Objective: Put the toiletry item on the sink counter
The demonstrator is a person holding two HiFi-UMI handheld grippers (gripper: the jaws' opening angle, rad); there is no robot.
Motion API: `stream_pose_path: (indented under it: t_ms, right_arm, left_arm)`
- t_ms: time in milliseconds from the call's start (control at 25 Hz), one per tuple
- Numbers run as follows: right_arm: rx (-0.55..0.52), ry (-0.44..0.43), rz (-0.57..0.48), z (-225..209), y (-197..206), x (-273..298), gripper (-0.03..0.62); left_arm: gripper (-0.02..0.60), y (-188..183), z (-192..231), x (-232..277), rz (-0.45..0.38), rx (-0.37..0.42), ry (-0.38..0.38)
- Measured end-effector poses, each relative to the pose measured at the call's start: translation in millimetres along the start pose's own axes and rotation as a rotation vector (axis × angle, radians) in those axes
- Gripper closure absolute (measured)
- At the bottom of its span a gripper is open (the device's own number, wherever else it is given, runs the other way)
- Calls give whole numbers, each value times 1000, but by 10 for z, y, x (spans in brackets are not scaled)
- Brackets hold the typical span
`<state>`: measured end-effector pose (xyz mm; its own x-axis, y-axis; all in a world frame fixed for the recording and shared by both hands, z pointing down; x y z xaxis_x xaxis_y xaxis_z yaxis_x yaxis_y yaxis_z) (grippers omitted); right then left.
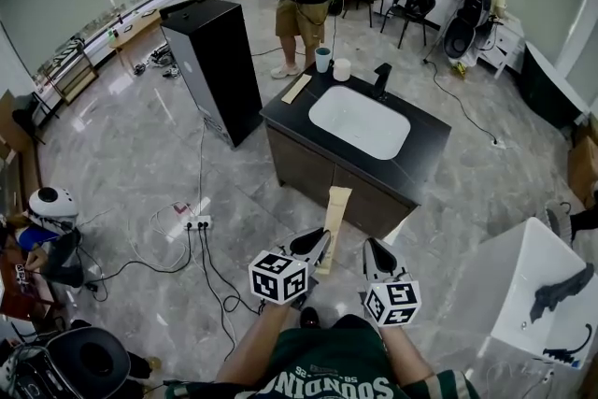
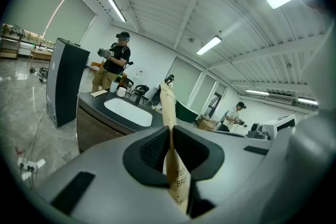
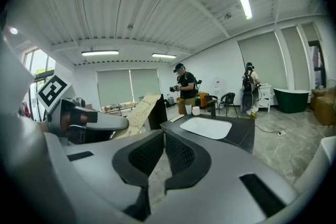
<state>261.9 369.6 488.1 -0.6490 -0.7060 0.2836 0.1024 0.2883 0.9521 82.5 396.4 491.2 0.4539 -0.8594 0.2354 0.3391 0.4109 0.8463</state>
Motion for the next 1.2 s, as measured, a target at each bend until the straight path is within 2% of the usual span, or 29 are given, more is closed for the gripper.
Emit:
stream_pose_path:
  t_ms: [600, 840, 1200]
  right_arm:
    - [1, 23, -2, -60, 0, 175, 551]
    - [23, 19, 0, -181, -29, 482, 551]
    - [45, 27, 14, -356, -189, 1127, 551]
  left_arm:
    - [538, -63, 222, 131, -1, -5, 15]
    - [538, -156, 427, 290, 16, 4, 7]
    - [538, -506, 891, 684, 45, 13, 12]
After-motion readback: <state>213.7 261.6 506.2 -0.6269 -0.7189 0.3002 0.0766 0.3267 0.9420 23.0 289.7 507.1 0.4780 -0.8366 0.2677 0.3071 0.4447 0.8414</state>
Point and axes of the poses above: the fingertips, and each gripper's own axes: x forward along the fingers, z to its left, y out of its underside, the point moved 7 cm from there along -x, backward along the fingers, and after that the axes turned 1 degree about -x, right-handed, at the moved point
